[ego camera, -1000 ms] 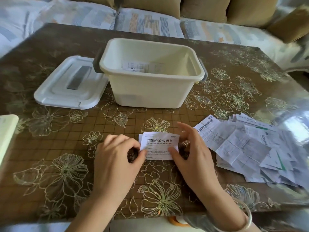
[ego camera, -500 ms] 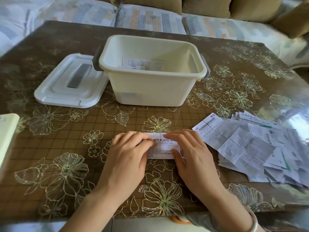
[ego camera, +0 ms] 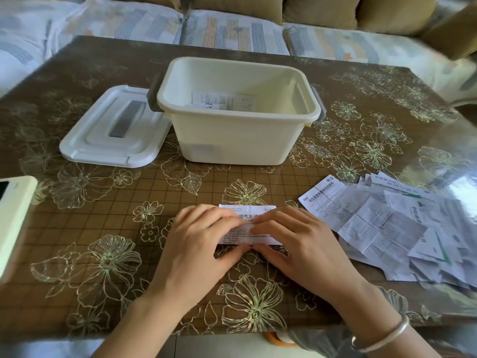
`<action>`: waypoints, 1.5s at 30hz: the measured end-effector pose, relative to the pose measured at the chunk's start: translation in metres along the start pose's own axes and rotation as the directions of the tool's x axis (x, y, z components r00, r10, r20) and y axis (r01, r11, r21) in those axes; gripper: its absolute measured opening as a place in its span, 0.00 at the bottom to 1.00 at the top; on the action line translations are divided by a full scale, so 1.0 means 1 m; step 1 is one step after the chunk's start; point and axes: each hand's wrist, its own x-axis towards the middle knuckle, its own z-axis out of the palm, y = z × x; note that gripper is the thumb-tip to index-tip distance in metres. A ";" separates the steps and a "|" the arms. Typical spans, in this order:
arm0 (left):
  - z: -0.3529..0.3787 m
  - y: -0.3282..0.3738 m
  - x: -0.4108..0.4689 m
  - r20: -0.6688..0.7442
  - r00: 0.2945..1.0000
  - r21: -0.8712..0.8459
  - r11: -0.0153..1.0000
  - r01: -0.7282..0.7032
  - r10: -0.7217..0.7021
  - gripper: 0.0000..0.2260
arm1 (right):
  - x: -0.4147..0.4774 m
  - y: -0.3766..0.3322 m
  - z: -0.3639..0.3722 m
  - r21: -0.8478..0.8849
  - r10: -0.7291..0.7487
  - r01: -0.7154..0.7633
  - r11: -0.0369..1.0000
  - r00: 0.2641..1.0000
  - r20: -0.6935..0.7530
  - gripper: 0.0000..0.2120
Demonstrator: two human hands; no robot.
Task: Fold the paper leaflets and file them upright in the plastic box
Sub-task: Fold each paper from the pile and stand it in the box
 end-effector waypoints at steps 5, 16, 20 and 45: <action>-0.003 0.001 0.007 0.011 1.000 0.030 1.000 0.009 -0.009 0.17 | -0.001 0.000 -0.006 0.006 0.005 -0.005 1.000 0.999 0.034 0.10; 0.007 -0.004 0.022 -0.168 0.986 0.036 0.999 -0.004 0.009 0.15 | 0.006 -0.005 -0.003 0.063 0.216 -0.211 0.975 0.971 -0.097 0.08; 0.007 -0.009 0.036 -0.145 0.988 0.007 0.998 0.062 -0.061 0.13 | 0.016 -0.002 0.008 0.178 0.426 -0.399 0.900 0.892 -0.154 0.08; 0.012 0.000 0.021 -0.148 0.988 0.070 0.996 0.057 -0.046 0.08 | 0.070 0.011 -0.020 -0.132 0.544 -0.545 0.828 0.723 0.426 0.22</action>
